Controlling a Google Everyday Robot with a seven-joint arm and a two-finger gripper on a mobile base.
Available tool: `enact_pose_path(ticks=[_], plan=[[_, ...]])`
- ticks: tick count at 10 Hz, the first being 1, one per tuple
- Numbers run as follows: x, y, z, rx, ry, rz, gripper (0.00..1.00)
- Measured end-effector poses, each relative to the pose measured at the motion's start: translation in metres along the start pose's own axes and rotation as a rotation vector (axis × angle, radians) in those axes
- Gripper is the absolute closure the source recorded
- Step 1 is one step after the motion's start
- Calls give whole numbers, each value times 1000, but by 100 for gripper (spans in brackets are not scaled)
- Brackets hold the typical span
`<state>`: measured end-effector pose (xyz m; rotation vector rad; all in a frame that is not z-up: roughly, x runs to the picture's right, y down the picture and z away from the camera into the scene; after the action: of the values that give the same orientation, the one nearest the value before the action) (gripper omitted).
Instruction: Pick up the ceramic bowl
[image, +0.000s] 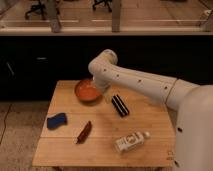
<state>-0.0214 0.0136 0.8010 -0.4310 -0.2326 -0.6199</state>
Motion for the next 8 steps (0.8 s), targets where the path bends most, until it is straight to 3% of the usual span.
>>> enact_pose_path(ticks=[3,8], plan=[[-4,-18,17,9,-14,-6,20],[-8,-20,36,22,-39,-29,20]])
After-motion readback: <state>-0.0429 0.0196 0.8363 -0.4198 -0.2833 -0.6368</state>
